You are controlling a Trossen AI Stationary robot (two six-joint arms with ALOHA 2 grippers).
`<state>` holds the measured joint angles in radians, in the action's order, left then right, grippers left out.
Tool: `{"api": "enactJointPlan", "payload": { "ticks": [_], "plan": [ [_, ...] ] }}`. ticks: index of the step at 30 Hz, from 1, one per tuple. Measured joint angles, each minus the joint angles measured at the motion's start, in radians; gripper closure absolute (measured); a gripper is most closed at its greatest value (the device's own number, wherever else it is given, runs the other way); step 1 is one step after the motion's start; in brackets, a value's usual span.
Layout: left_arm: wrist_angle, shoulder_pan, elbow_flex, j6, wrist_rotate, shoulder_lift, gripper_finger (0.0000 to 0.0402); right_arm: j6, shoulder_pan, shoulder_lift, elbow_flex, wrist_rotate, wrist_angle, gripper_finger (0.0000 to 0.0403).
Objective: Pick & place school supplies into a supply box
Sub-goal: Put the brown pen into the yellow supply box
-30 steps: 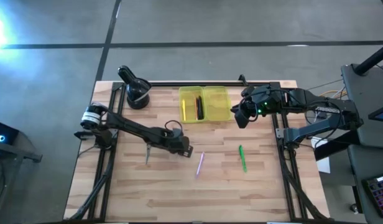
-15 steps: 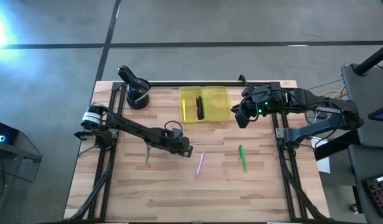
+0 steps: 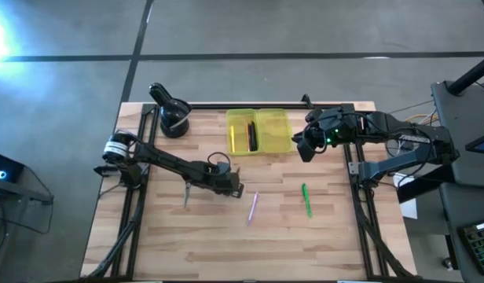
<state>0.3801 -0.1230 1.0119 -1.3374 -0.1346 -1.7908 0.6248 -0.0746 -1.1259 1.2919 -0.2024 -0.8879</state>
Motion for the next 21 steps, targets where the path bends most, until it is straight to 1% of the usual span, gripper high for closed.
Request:
{"api": "enactJointPlan", "payload": {
  "ticks": [2, 9, 21],
  "plan": [
    [-0.001, 0.0, 0.0, 0.001, 0.001, 0.0, 0.0392, 0.0, 0.0, 0.0, 0.0, 0.0, 0.0, 0.033],
    [0.013, 0.0, 0.0, 0.011, 0.0, -0.001, 0.0395, 0.0, 0.0, 0.0, 0.0, -0.001, 0.0, 0.0339],
    [0.077, 0.0, -0.006, 0.015, -0.064, 0.062, 0.0396, 0.0, 0.0, 0.0, 0.0, -0.001, -0.002, 0.0332]
  ]
}}
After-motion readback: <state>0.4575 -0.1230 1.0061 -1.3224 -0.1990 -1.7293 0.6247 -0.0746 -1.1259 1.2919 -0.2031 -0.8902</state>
